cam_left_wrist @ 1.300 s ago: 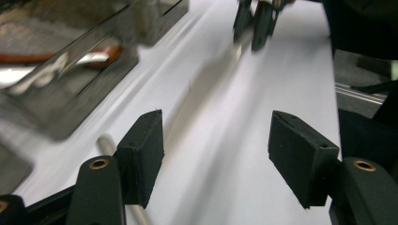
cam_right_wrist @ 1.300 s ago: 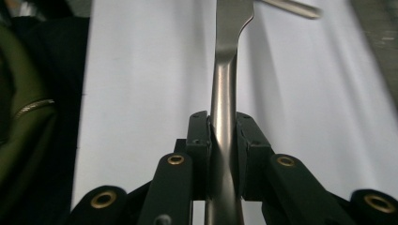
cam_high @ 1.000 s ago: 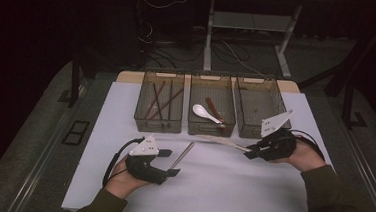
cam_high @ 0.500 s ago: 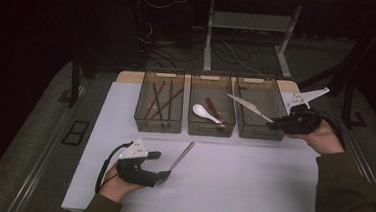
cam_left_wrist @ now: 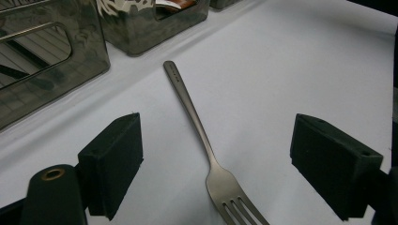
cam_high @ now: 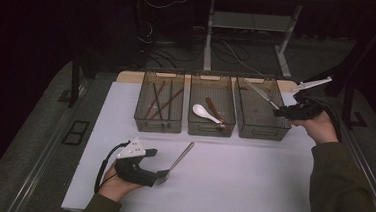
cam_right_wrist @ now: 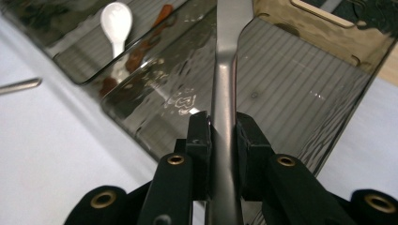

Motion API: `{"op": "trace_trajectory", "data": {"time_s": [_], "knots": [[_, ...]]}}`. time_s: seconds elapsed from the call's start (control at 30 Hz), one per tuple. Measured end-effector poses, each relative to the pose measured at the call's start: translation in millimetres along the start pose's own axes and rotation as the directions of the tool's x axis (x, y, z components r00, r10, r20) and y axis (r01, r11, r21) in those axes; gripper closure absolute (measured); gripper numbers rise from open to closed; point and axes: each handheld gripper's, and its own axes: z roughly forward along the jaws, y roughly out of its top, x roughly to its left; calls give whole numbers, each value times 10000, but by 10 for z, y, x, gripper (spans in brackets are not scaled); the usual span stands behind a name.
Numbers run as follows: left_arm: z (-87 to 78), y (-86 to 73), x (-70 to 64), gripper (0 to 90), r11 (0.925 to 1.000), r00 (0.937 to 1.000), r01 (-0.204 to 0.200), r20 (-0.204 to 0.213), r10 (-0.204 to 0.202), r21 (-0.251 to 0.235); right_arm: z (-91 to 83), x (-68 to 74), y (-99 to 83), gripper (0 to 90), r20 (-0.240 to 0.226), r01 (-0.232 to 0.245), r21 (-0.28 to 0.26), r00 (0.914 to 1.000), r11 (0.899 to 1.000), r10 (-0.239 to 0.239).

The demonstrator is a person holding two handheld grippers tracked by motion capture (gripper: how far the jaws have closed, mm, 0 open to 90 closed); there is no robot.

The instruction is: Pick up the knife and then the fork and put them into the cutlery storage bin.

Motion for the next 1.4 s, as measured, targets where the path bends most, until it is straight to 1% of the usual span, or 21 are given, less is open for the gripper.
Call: {"op": "trace_trajectory", "data": {"time_s": [0.1, 0.27, 0.37, 0.47, 0.53, 0.73, 0.9, 1.07, 1.13, 1.2, 1.27, 1.4], "knots": [[6, 0, -2, 168, 10000, 10000, 11, 6, -11, 10, 81, -50, 18, 774, 238, -326, 278, 9992, 9991, 319], [16, -9, -1, 169, 10000, 9999, 26, 126, -27, 79, 238, -85, 45, 773, 439, -372, 752, 9985, 9965, 340], [20, -9, -5, 169, 9999, 9999, -6, 146, 4, 106, 335, -79, 64, 773, 652, -485, 1101, 9970, 9927, 415], [20, -11, -4, 169, 9999, 9998, -14, 207, 11, 120, 415, -70, 73, 772, 715, -569, 1359, 9963, 9891, 474], [22, -12, -6, 169, 9999, 9997, -12, 243, 9, 133, 462, -66, 74, 772, 858, -611, 1551, 9951, 9860, 481], [31, -13, -11, 170, 9998, 9994, -28, 334, 21, 191, 564, -63, 53, 770, 1028, -574, 2007, 9940, 9780, 372], [43, -15, -13, 171, 9996, 9992, -60, 391, 50, 262, 585, -71, 50, 770, 1019, -512, 2089, 9943, 9766, 303], [44, -14, -17, 170, 9997, 9992, -54, 408, 44, 255, 619, -89, 42, 762, 1132, -660, 2166, 9927, 9740, 421], [42, -14, -15, 171, 9997, 9992, -51, 410, 40, 258, 627, -91, 42, 721, 1141, -710, 2074, 9923, 9757, 480], [41, -15, -12, 170, 9996, 9991, -67, 416, 55, 280, 611, -88, 61, 674, 1104, -761, 1782, 9923, 9811, 569], [40, -15, -11, 171, 9996, 9991, -68, 420, 56, 288, 594, -81, 80, 631, 1173, -714, 1652, 9917, 9837, 522], [34, -14, -14, 170, 9997, 9991, -49, 419, 39, 259, 554, -78, 86, 535, 1066, -754, 1272, 9924, 9890, 619]]}}
